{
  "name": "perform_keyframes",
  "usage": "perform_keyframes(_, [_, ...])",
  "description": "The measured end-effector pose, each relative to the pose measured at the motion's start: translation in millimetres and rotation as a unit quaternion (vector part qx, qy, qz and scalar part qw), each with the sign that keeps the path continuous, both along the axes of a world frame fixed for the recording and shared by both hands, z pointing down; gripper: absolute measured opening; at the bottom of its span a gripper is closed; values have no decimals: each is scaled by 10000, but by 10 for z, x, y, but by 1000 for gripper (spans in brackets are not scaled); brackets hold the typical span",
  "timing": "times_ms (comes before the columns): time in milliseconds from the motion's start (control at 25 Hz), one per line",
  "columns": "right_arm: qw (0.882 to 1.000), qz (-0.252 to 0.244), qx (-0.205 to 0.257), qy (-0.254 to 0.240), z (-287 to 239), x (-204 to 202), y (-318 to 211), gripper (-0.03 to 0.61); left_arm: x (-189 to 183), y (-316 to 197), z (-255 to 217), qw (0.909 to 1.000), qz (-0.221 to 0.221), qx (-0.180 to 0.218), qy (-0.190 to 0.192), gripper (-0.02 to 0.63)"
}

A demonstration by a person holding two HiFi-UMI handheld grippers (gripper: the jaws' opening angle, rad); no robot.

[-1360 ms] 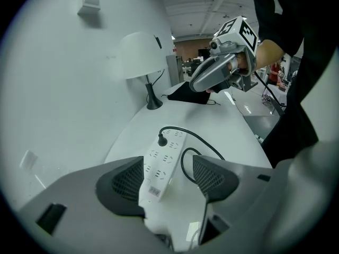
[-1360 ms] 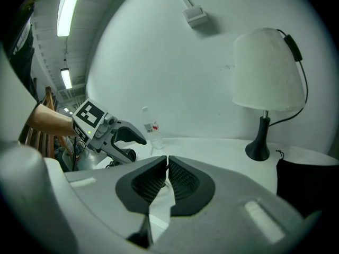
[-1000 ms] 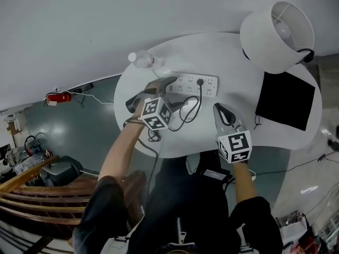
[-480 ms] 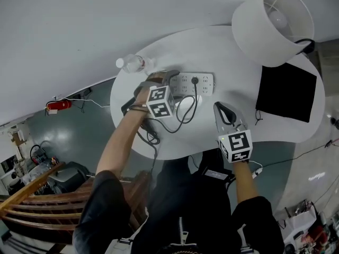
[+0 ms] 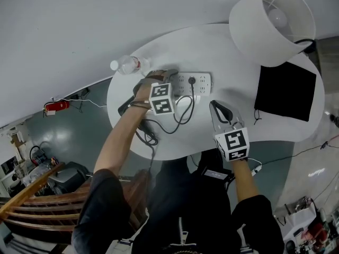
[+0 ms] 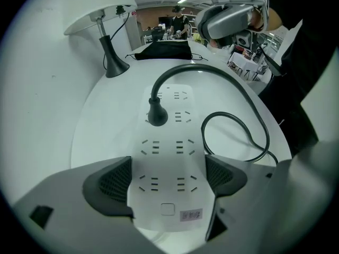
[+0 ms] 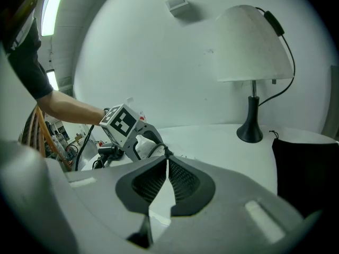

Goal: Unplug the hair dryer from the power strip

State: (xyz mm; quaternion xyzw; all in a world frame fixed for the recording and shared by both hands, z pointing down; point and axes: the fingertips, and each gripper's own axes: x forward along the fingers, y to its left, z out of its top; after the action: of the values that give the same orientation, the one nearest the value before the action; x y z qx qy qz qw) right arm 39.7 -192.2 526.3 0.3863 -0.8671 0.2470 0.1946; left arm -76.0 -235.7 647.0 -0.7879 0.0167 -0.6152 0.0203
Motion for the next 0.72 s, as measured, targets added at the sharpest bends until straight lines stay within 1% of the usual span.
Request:
perform_keyframes(200, [9997, -167, 84, 154, 70, -49, -92, 6, 10, 0, 15, 9998, 16, -50, -208, 411])
perform_keyframes(320, [9986, -350, 275, 293, 119, -101, -186, 6, 5, 2, 29, 9994, 37, -11, -338, 411])
perform_keyframes(440, [9960, -588, 481, 467, 186, -171, -255, 7, 5, -1, 32, 9993, 65, -15, -370, 411])
perform_keyframes(560, [9915, -914, 678, 627, 260, -281, -267, 10, -9, 0, 27, 9994, 68, -6, -325, 411])
perform_keyframes(720, [9845, -1282, 839, 850, 399, -392, -296, 77, 0, -3, 45, 9991, 75, -34, -424, 411])
